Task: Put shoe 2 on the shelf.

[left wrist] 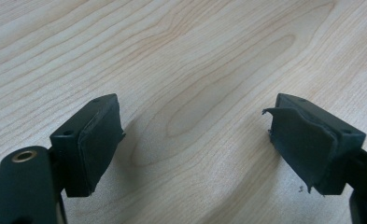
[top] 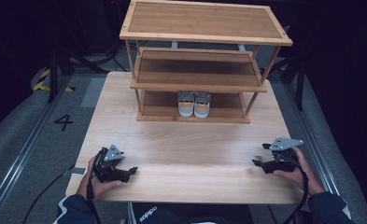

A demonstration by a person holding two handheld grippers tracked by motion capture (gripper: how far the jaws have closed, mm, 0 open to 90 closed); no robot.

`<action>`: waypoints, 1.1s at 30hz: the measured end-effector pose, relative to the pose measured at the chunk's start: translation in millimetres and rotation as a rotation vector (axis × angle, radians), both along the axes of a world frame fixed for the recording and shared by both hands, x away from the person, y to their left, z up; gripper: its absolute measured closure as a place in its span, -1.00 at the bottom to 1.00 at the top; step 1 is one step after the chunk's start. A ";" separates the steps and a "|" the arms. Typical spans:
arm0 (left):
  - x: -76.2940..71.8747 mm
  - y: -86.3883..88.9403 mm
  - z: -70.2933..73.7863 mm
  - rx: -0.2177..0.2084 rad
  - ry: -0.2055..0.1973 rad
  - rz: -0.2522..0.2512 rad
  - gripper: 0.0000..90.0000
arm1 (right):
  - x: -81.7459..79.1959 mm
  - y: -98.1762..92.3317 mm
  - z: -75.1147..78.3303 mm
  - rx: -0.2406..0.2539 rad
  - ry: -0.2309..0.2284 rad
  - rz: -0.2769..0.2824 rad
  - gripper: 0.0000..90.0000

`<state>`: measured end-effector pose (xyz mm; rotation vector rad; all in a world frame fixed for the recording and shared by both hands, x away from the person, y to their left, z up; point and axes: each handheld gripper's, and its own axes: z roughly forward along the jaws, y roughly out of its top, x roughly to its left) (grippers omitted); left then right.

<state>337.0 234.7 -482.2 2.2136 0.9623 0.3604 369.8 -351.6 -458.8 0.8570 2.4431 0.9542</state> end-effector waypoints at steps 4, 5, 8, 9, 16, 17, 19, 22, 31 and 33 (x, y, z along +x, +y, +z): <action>-0.3 -0.4 -0.1 -0.002 0.001 0.005 -0.62 | -6.2 -17.9 -7.6 0.043 0.009 -0.039 -0.55; -0.5 -0.5 -0.2 -0.004 0.002 0.006 -0.62 | -8.0 -22.5 -9.4 0.055 0.010 -0.049 -0.55; -0.7 -0.6 -0.2 -0.004 0.003 0.007 -0.62 | -12.9 -34.4 -14.6 0.083 0.014 -0.083 -0.56; -0.7 -0.6 -0.2 -0.003 0.003 0.007 -0.62 | -15.6 -40.7 -18.7 0.087 0.016 -0.104 -0.56; -0.8 -0.5 -0.1 -0.001 0.003 0.008 -0.62 | -22.5 -52.9 -28.2 0.114 0.031 -0.166 -0.57; -0.8 -0.5 -0.1 0.000 0.002 0.009 -0.62 | -23.3 -54.1 -28.1 0.115 0.028 -0.174 -0.57; -0.8 -0.4 -0.1 0.000 0.002 0.008 -0.62 | -24.1 -54.9 -28.2 0.113 0.034 -0.191 -0.58; -0.9 -0.4 -0.1 0.000 0.002 0.008 -0.62 | -22.1 -56.7 -28.6 0.130 0.059 -0.203 -0.59; -1.0 0.1 0.3 0.009 -0.004 0.004 -0.62 | -22.0 -56.5 -28.7 0.130 0.059 -0.203 -0.59; -1.1 0.0 0.4 0.009 -0.004 0.006 -0.61 | -21.9 -56.5 -28.8 0.130 0.059 -0.203 -0.59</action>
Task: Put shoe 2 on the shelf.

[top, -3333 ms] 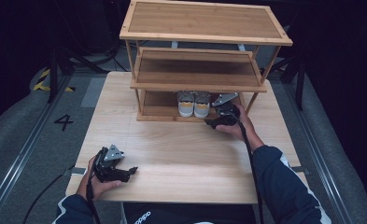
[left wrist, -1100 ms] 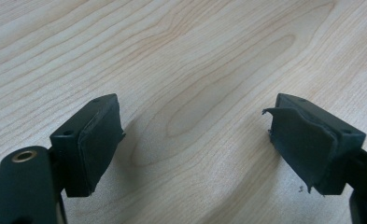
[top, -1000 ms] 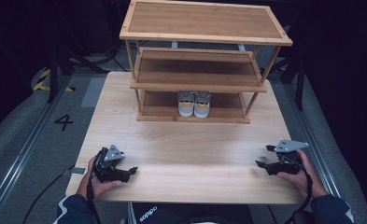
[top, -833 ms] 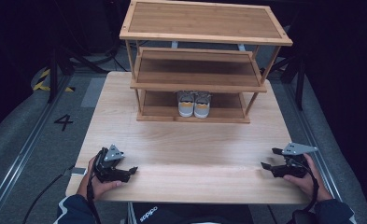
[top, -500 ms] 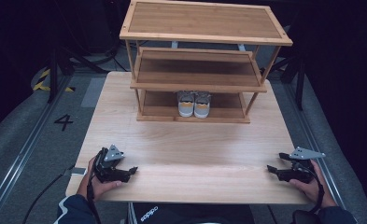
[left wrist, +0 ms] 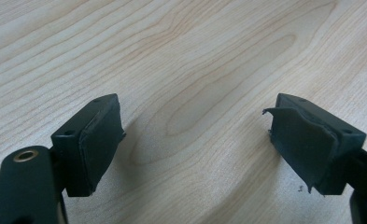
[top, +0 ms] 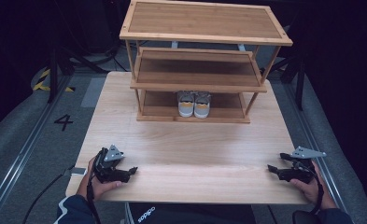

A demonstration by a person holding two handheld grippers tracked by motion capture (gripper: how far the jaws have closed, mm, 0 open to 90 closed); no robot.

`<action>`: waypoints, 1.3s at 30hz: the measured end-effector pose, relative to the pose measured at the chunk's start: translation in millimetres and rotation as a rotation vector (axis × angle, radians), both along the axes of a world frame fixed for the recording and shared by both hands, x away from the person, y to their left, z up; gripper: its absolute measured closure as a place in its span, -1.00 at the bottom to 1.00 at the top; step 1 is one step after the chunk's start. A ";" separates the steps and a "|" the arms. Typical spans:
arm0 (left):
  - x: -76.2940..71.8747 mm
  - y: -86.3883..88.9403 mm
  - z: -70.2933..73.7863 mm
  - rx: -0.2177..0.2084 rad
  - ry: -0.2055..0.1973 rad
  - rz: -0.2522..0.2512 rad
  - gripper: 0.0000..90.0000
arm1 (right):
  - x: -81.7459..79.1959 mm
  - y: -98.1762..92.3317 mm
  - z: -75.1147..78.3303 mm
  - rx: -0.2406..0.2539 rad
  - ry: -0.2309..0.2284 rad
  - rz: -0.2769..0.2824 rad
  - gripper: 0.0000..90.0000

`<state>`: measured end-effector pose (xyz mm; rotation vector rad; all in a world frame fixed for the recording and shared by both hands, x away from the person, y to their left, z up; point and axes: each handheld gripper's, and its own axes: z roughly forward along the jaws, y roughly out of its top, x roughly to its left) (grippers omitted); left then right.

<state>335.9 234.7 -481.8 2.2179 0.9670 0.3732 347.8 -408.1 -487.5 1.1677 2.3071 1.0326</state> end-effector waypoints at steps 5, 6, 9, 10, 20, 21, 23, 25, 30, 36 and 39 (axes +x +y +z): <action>0.2 0.1 0.0 -0.002 0.001 -0.002 -0.61 | 0.2 0.3 0.0 0.000 0.000 -0.005 -0.59; 0.7 0.5 0.1 0.003 -0.002 -0.008 -0.62 | 0.2 0.4 0.0 0.000 0.000 -0.006 -0.59; 0.7 0.3 0.0 0.000 -0.002 -0.008 -0.62 | 0.2 0.4 0.0 0.000 -0.001 -0.007 -0.59; 0.8 0.4 0.0 0.002 -0.002 -0.009 -0.62 | 0.3 0.5 0.0 0.000 -0.001 -0.007 -0.59; 0.5 0.1 -0.1 0.000 -0.001 -0.006 -0.62 | 0.6 0.5 0.0 -0.002 -0.001 -0.007 -0.60; 0.4 0.1 -0.1 0.000 0.000 -0.006 -0.62 | 0.7 0.5 -0.1 -0.002 -0.002 -0.007 -0.60; 0.4 0.1 0.0 0.001 0.000 -0.006 -0.62 | 0.6 0.5 0.0 -0.001 -0.001 -0.007 -0.60; 0.4 0.1 -0.1 0.000 0.000 -0.006 -0.62 | 0.6 0.5 0.0 -0.001 -0.001 -0.007 -0.60; 0.4 0.1 -0.1 0.000 0.000 -0.006 -0.62 | 0.7 0.6 0.0 -0.001 -0.001 -0.008 -0.60; 0.5 0.2 0.0 0.001 -0.002 -0.007 -0.62 | 0.7 0.5 0.0 0.000 -0.001 -0.008 -0.59; 0.5 0.3 0.0 0.003 -0.002 -0.006 -0.62 | 0.7 0.5 0.0 0.000 -0.001 -0.008 -0.59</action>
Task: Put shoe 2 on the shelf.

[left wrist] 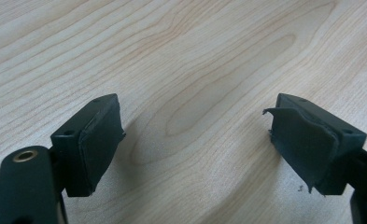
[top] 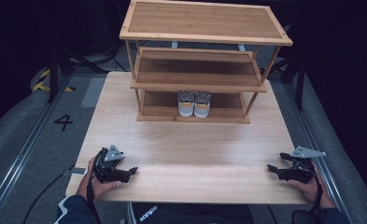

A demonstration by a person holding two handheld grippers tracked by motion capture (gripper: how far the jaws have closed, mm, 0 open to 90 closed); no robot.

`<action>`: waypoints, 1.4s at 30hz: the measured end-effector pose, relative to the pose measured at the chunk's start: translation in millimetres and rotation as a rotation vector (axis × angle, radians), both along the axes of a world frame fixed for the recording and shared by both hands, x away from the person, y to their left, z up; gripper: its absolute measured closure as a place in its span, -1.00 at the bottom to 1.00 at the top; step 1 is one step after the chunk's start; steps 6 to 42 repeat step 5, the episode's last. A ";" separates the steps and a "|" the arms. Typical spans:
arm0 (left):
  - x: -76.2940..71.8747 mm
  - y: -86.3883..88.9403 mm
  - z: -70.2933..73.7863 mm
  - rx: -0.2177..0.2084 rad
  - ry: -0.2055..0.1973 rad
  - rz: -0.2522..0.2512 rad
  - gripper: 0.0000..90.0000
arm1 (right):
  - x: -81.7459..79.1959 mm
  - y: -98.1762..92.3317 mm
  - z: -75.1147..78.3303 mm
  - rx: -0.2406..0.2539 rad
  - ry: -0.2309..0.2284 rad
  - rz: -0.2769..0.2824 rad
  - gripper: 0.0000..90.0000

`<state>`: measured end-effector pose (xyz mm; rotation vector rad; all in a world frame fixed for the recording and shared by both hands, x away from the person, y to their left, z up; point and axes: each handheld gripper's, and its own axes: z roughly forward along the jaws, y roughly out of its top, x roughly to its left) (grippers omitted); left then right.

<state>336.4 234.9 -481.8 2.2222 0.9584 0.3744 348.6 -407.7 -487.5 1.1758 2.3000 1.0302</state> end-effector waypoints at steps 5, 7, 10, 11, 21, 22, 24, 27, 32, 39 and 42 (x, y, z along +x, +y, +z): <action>-0.3 -0.4 -0.2 -0.005 0.004 0.003 -0.62 | 0.1 -0.1 -0.1 0.000 -0.001 0.000 -0.59; -0.3 -0.4 -0.2 -0.005 0.004 0.003 -0.62 | 0.1 -0.1 -0.1 0.000 -0.001 0.000 -0.59; -0.3 -0.4 -0.2 -0.005 0.004 0.003 -0.62 | 0.1 -0.1 -0.1 0.000 -0.001 0.000 -0.59; -0.3 -0.4 -0.2 -0.005 0.004 0.003 -0.62 | 0.1 -0.1 -0.1 0.000 -0.001 0.000 -0.59; -0.3 -0.4 -0.2 -0.005 0.004 0.003 -0.62 | 0.1 -0.1 -0.1 0.000 -0.001 0.000 -0.59; -0.3 -0.4 -0.2 -0.005 0.004 0.003 -0.62 | 0.1 -0.1 -0.1 0.000 -0.001 0.000 -0.59; -0.3 -0.4 -0.2 -0.005 0.004 0.003 -0.62 | 0.1 -0.1 -0.1 0.000 -0.001 0.000 -0.59; -0.3 -0.4 -0.2 -0.005 0.004 0.003 -0.62 | 0.1 -0.1 -0.1 0.000 -0.001 0.000 -0.59; -0.3 -0.4 -0.2 -0.005 0.004 0.003 -0.62 | 0.1 -0.1 -0.1 0.000 -0.001 0.000 -0.59; -0.3 -0.4 -0.2 -0.005 0.004 0.003 -0.62 | 0.1 -0.1 -0.1 0.000 -0.001 0.000 -0.59; -0.3 -0.4 -0.2 -0.005 0.004 0.003 -0.62 | 0.1 -0.1 -0.1 0.000 -0.001 0.000 -0.59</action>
